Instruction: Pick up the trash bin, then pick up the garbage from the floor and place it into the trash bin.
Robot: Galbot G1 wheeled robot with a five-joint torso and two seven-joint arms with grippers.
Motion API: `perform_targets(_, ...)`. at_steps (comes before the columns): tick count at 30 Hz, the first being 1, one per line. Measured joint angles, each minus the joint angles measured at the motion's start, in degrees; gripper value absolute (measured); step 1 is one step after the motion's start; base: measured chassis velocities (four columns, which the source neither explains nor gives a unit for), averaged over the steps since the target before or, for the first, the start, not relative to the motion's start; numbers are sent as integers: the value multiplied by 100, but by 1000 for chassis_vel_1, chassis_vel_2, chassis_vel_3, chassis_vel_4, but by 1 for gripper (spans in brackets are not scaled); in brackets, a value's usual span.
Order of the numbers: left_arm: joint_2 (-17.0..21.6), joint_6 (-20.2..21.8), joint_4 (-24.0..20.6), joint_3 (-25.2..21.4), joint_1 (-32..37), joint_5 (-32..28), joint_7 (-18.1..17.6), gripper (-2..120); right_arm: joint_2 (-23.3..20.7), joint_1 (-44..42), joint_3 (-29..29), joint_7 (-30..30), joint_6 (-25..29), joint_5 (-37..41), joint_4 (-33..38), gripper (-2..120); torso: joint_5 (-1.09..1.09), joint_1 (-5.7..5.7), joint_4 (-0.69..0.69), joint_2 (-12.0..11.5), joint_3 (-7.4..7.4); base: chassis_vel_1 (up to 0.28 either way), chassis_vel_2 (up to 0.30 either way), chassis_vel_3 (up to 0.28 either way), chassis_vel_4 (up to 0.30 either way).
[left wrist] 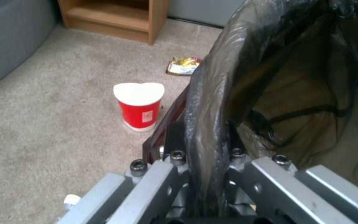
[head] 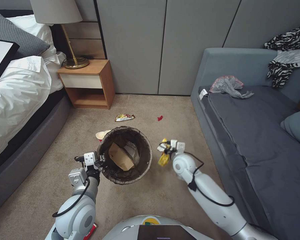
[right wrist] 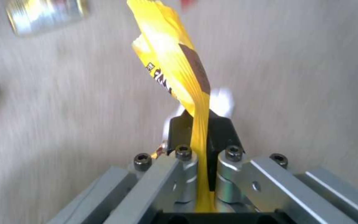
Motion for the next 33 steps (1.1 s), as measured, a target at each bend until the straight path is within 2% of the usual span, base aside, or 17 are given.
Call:
perform_targets(2,-6,8,19,15,-7,1,0,0,-66,0,110,47,41,16,252,0,1,0,0,0,0,0,0,0,0)
perform_targets(4,-17,13,65,41,-21,8,2,0,-249,6,362,98,242,-117,867,0,1,0,0,0,0,0,0,0,0)
perform_targets(5,-17,13,65,41,-21,8,2,0,-249,6,362,98,242,-117,867,0,1,0,0,0,0,0,0,0,0)
perform_targets(7,-16,15,102,44,-34,10,2,0,-611,-24,602,-77,661,-593,1510,0,1,0,0,0,0,0,0,0,0)
perform_targets(8,-16,15,102,44,-34,10,2,0,-611,-24,602,-77,661,-593,1510,0,1,0,0,0,0,0,0,0,0)
perform_targets(11,-9,27,146,47,-39,9,2,0,-1194,-172,999,-484,1121,-1012,2502,0,2,0,0,0,0,0,0,0,0)
perform_targets(13,-9,30,154,52,-37,9,1,0,-1295,-209,1060,-588,1195,-1099,2687,0,2,0,-1,0,0,0,0,0,0)
perform_targets(15,-18,44,181,72,-32,13,2,0,-1584,-326,1210,-1001,1495,-1407,3349,0,2,0,-1,0,0,0,0,0,0)
perform_targets(17,-20,47,186,75,-31,17,2,0,-1633,-349,1229,-1102,1557,-1448,3489,0,1,0,-1,0,0,0,0,0,0)
perform_targets(18,-23,54,196,83,-22,25,2,0,-1754,-381,1251,-1382,1732,-1514,3793,0,1,0,1,0,0,0,0,0,0)
perform_targets(20,-23,62,200,86,-13,29,4,0,-1826,-386,1252,-1609,1865,-1562,3963,0,1,0,0,0,0,0,0,0,0)
perform_targets(21,-24,72,201,89,3,33,5,0,-1927,-380,1247,-1937,2048,-1626,4139,0,1,0,0,0,0,0,0,0,0)
perform_targets(22,-24,72,201,89,3,33,5,0,-1927,-380,1247,-1937,2048,-1626,4139,0,1,0,0,0,0,0,0,0,0)
perform_targets(24,-23,85,201,92,21,41,10,0,-2089,-294,1130,-2418,2353,-1629,4343,0,1,0,0,0,0,0,0,0,0)
perform_targets(25,-23,85,201,92,21,41,10,0,-2089,-294,1130,-2418,2353,-1629,4343,0,1,0,0,0,0,0,0,0,0)
perform_targets(27,-27,90,210,97,30,53,15,0,-2247,-150,827,-2943,2657,-1496,4492,0,1,0,0,0,0,0,0,0,0)
perform_targets(33,-45,91,240,104,23,67,20,0,-2306,57,172,-3385,3026,-1428,4526,0,0,0,0,0,0,0,0,0,0)
